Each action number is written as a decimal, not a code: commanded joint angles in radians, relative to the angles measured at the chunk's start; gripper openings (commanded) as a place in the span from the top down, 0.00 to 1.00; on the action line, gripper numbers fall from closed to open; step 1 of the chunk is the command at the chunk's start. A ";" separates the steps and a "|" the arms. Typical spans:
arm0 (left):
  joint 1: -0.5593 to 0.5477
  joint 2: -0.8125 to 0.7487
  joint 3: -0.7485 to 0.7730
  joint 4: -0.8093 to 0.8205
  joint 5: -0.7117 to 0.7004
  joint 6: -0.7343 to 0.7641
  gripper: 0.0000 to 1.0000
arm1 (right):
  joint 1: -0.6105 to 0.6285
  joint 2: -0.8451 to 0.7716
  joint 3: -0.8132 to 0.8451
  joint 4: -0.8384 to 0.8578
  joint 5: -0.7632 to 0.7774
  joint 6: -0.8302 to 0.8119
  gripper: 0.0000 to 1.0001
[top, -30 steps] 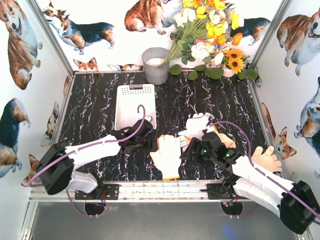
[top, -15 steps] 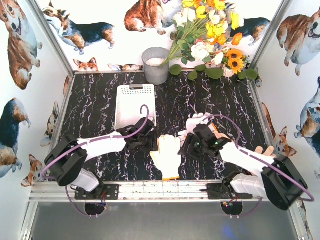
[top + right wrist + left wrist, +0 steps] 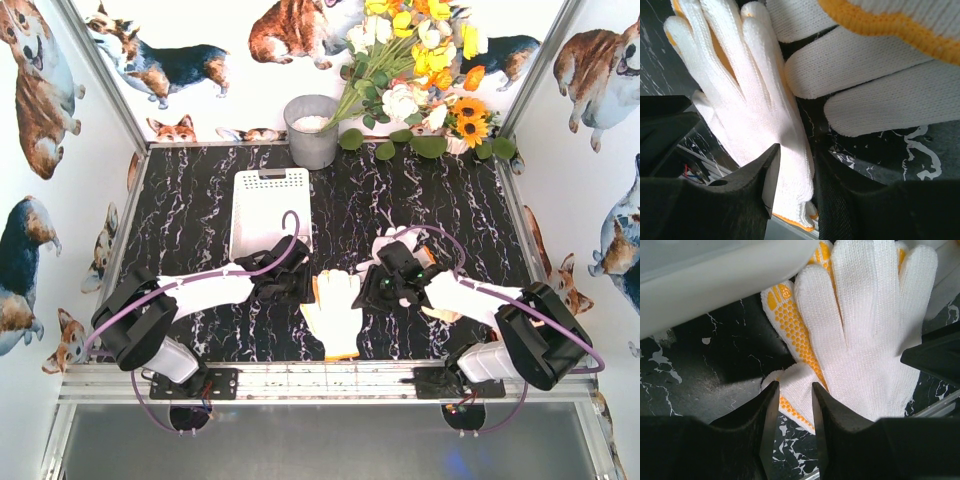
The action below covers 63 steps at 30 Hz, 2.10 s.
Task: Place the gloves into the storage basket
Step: Pair the glove with the glove.
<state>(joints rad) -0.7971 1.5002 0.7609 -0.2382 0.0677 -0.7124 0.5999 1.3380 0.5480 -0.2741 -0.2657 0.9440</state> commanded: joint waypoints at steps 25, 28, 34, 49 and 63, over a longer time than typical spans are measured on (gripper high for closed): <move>0.009 -0.006 0.003 -0.008 -0.055 0.049 0.74 | -0.003 0.018 0.024 0.090 -0.038 0.001 0.78; 0.008 -0.011 0.003 -0.009 -0.068 0.053 0.73 | -0.003 0.017 0.023 0.091 -0.038 0.002 0.80; 0.009 0.018 -0.033 0.020 -0.032 0.050 0.75 | -0.003 0.014 0.021 0.091 -0.040 0.005 0.80; -0.005 0.045 -0.023 0.064 -0.023 0.053 0.83 | -0.003 0.004 0.010 0.090 -0.039 0.007 0.80; -0.035 0.013 0.049 -0.015 -0.142 0.122 0.77 | -0.003 0.004 0.012 0.093 -0.044 0.006 0.80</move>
<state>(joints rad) -0.8204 1.5345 0.7834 -0.2337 -0.0261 -0.6292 0.5999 1.3567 0.5480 -0.2298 -0.2981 0.9478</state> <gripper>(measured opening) 0.232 0.198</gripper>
